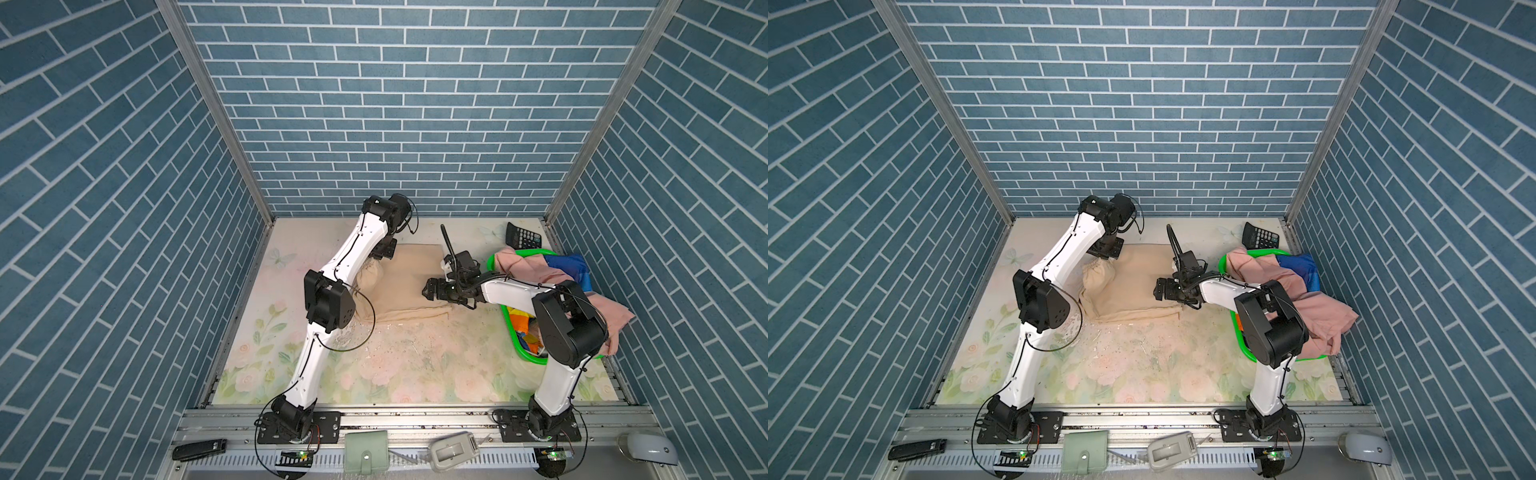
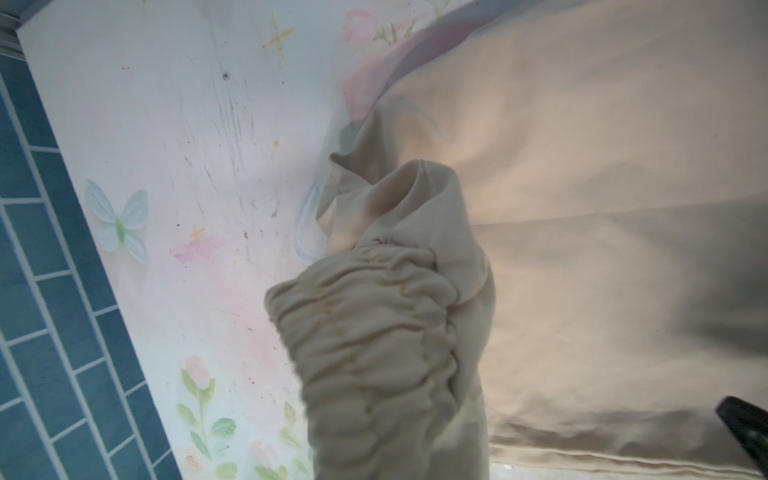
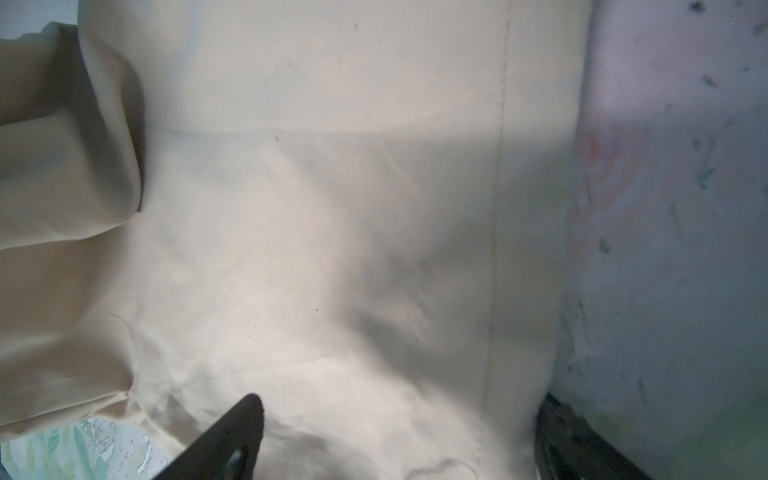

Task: Fold and stack the shorts

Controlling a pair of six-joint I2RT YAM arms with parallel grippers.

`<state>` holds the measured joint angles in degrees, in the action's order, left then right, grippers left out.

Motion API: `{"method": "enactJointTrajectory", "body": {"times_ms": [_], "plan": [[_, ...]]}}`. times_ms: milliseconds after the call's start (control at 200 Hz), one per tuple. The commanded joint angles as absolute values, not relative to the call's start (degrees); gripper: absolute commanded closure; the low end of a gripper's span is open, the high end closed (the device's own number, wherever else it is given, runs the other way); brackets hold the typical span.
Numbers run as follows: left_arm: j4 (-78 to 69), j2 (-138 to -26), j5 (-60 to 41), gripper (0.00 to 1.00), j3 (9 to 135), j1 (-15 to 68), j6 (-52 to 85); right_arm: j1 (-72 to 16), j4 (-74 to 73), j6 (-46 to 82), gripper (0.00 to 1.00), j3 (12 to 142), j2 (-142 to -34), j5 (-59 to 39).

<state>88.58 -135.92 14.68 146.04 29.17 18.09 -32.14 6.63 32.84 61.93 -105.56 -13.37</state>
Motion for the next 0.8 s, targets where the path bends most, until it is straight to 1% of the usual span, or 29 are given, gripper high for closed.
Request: {"method": "enactJointTrajectory", "body": {"times_ms": [0,75,160,205,310,590,795], "plan": [[87.57,-136.03,8.04,1.0,144.51,29.4,22.27,-33.22,7.04,35.52,0.01,60.83,-108.01,-14.68],[84.04,-135.4,4.91,1.0,142.42,29.36,24.07,-33.7,6.58,35.68,0.01,60.35,-108.19,-14.68],[79.61,-135.78,-3.51,1.0,141.11,29.25,25.39,-34.08,5.99,35.94,0.01,59.74,-108.28,-14.76],[78.49,-136.33,-5.8,1.0,141.41,29.18,26.64,-34.19,5.57,36.1,0.01,59.29,-108.2,-14.89],[74.92,-136.01,-8.0,1.0,139.88,29.27,29.1,-34.35,4.98,36.21,0.01,58.59,-107.97,-15.18],[62.34,-134.45,-13.6,1.0,130.87,29.29,34.44,-34.37,4.31,36.17,0.01,57.06,-107.3,-15.8],[49.56,-131.21,-15.96,0.99,120.89,29.18,38.85,-34.32,5.27,35.71,0.01,55.04,-102.68,-16.58]]}}
